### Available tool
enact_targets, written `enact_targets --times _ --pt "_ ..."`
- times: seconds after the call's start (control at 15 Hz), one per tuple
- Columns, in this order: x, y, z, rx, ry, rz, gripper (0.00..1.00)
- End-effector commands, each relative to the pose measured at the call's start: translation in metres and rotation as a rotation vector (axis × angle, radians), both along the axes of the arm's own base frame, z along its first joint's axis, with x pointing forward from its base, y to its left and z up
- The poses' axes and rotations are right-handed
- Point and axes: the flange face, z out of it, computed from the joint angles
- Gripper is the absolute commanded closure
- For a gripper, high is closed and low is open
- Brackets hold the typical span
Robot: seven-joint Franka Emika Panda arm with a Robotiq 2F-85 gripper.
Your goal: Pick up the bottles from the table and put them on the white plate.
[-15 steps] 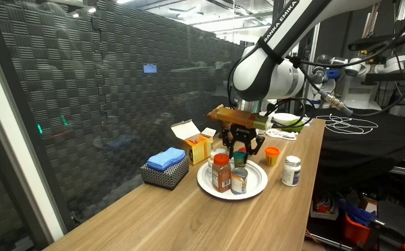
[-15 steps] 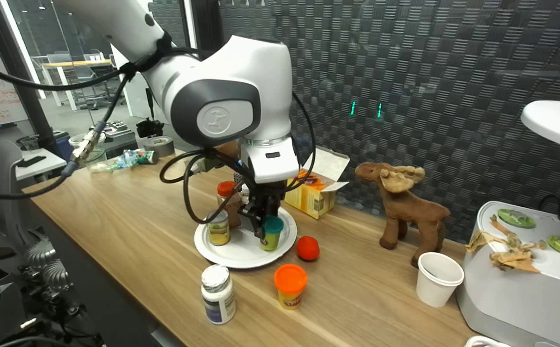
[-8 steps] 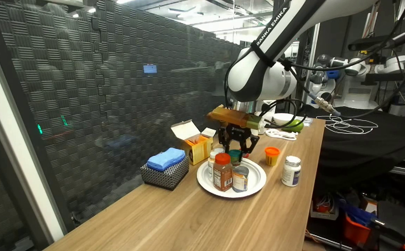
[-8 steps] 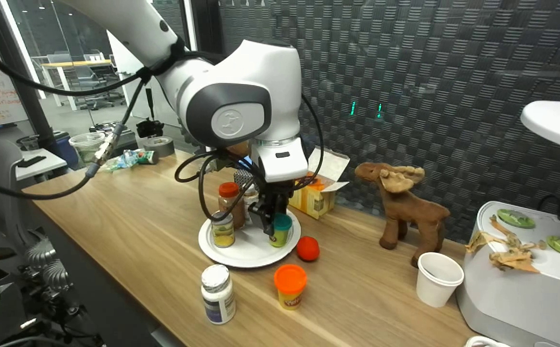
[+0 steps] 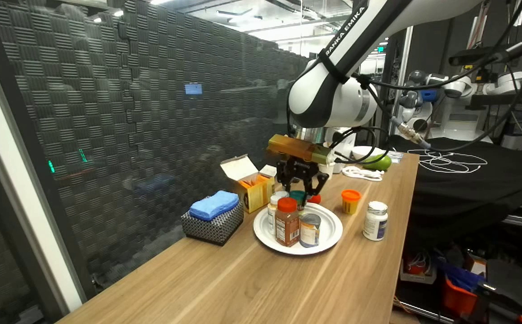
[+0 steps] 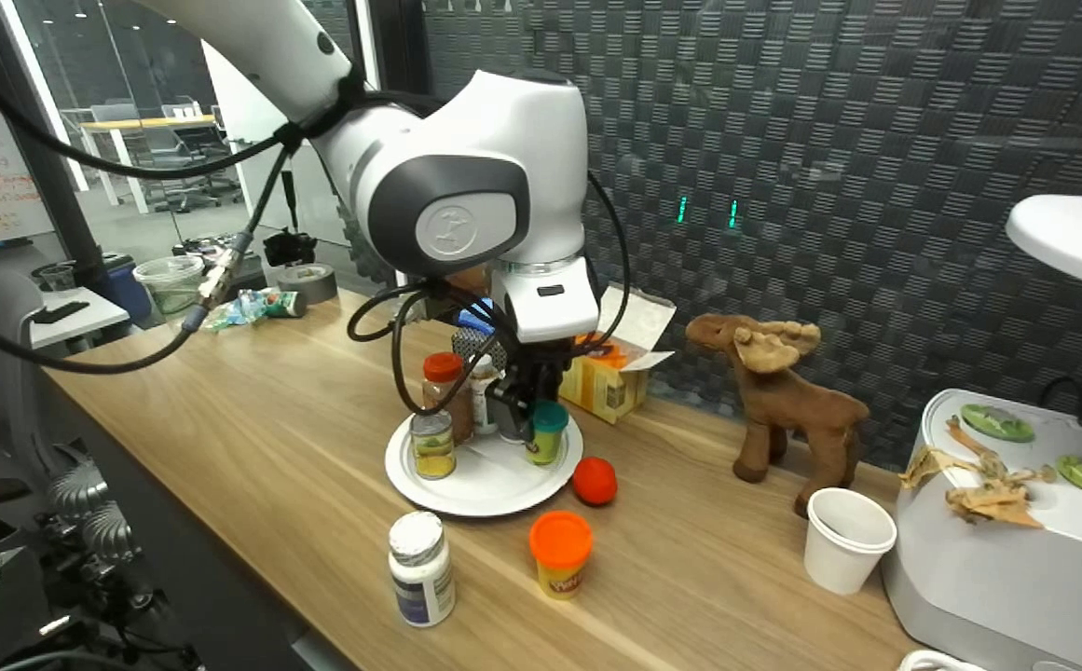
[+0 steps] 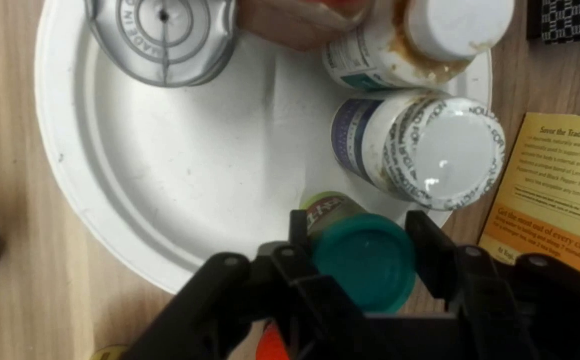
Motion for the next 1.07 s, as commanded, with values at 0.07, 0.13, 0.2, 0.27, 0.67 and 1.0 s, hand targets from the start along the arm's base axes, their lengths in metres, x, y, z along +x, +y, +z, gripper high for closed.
enact_targets --times 0.07,0.13,0.2,0.27,0.67,1.0 --pt "0.011 0.009 0.004 0.03 -0.03 -0.003 0.73" --pt "0.011 0.011 0.003 0.028 -0.027 0.0 0.73" --pt "0.01 0.011 0.001 0.02 -0.02 0.005 0.73" --pt "0.009 0.011 -0.001 0.008 -0.01 0.011 0.73" --pt "0.004 0.014 -0.006 0.002 0.01 0.043 0.21" --pt "0.001 0.013 0.017 -0.053 -0.011 0.061 0.0"
